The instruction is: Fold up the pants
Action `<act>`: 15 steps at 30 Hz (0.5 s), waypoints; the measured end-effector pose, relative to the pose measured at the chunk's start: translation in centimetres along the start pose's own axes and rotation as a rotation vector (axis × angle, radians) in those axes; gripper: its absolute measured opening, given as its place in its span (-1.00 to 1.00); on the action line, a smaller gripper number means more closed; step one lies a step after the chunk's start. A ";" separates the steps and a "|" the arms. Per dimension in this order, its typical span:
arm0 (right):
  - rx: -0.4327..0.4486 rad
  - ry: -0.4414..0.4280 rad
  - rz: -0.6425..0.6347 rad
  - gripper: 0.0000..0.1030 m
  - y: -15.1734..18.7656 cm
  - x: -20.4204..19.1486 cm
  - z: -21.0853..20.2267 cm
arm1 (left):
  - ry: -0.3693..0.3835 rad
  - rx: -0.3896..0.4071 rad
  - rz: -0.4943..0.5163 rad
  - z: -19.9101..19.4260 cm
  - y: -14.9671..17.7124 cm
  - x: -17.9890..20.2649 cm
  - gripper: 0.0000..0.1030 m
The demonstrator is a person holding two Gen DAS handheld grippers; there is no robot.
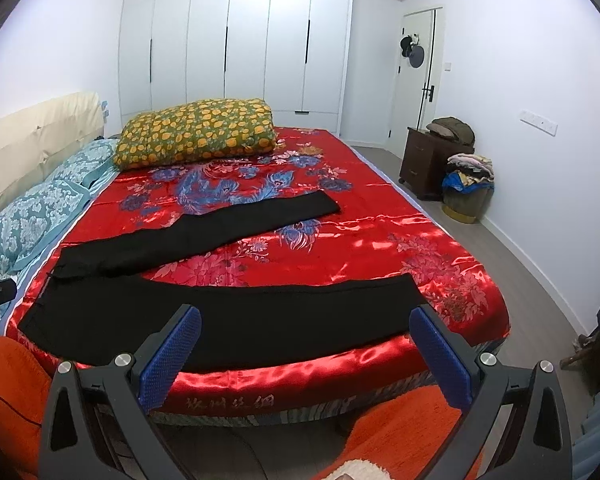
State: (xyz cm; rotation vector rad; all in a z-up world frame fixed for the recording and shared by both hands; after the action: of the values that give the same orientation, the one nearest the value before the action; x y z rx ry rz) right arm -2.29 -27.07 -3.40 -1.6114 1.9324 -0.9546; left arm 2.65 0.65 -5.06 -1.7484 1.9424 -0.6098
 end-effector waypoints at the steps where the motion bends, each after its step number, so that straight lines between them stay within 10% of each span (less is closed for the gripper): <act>1: -0.003 -0.001 -0.001 1.00 -0.1 -0.1 0.1 | -0.001 0.000 -0.002 0.0 0.0 0.0 0.99; 15: -0.013 -0.039 -0.046 1.00 0.4 -1.3 0.4 | 0.010 -0.028 0.008 0.5 0.2 0.0 0.99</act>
State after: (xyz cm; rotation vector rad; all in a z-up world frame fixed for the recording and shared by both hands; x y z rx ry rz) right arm -1.98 -25.86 -4.03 -1.6764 1.8865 -0.9233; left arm 2.80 0.61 -5.53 -1.7562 1.9729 -0.5927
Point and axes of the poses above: each gripper's, at about its wrist camera, not at the fingertips, and z roughly the way its jaws point, x to its right, y to its underside, the point moved 4 cm from there along z, roughly the way its jaws point, and after that the axes turned 6 degrees about -x, right-handed, at the moved point
